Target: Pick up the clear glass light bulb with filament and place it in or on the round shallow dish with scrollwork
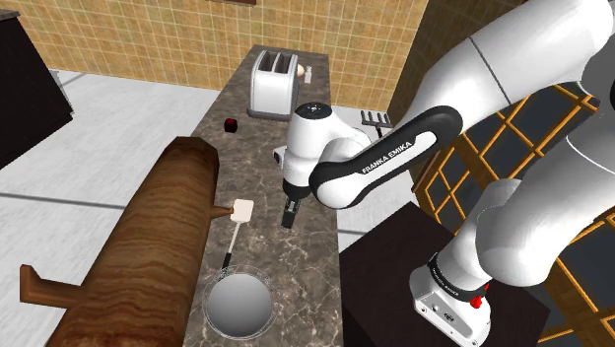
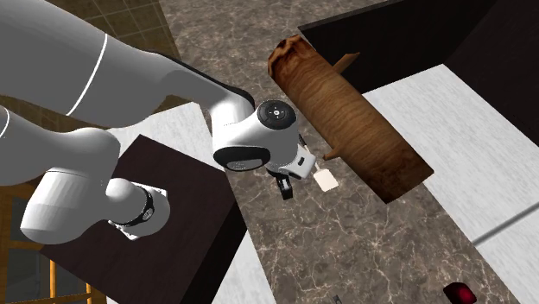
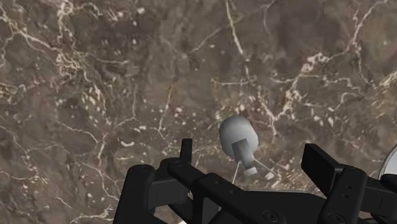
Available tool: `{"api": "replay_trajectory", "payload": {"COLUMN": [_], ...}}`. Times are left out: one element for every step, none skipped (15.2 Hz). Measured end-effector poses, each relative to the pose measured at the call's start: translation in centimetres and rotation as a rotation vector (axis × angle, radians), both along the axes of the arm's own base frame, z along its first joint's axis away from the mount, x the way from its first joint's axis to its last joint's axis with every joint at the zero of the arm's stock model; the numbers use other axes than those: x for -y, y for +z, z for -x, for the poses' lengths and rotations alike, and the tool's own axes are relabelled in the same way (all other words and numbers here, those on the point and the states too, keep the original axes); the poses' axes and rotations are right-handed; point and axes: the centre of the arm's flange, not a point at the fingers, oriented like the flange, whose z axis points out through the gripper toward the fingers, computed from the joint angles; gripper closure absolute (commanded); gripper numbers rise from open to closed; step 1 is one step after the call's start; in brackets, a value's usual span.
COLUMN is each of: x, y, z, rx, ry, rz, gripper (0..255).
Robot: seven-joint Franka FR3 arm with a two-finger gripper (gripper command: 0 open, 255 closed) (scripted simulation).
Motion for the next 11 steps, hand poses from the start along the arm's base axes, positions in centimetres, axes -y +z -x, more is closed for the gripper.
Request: {"api": "replay_trajectory", "payload": {"x": [0.0, 0.0, 0.0, -0.1, -0.1, -0.1, -0.1, -0.1, -0.1, -0.1, -0.1], "y": [-0.5, -1.0, -1.6, -2.0, -2.3, -2.4, -2.4, -2.4, -2.4, -2.4, -2.4], "z": [0.1, 0.1, 0.0, 0.0, 0.0, 0.0, 0.0, 0.0, 0.0, 0.0, 0.0], "rx": [0.0, 0.0, 0.0, 0.0, 0.0, 0.0, 0.0, 0.0, 0.0, 0.0, 0.0], "ry": [0.001, 0.001, 0.001, 0.001, 0.002, 0.002, 0.002, 0.002, 0.002, 0.002, 0.002], "rz": [0.0, 0.0, 0.0, 0.0, 0.0, 0.0, 0.0, 0.0, 0.0, 0.0, 0.0], "gripper": [0, 0, 0, 0, 0, 0, 0, 0, 0, 0, 255]}}
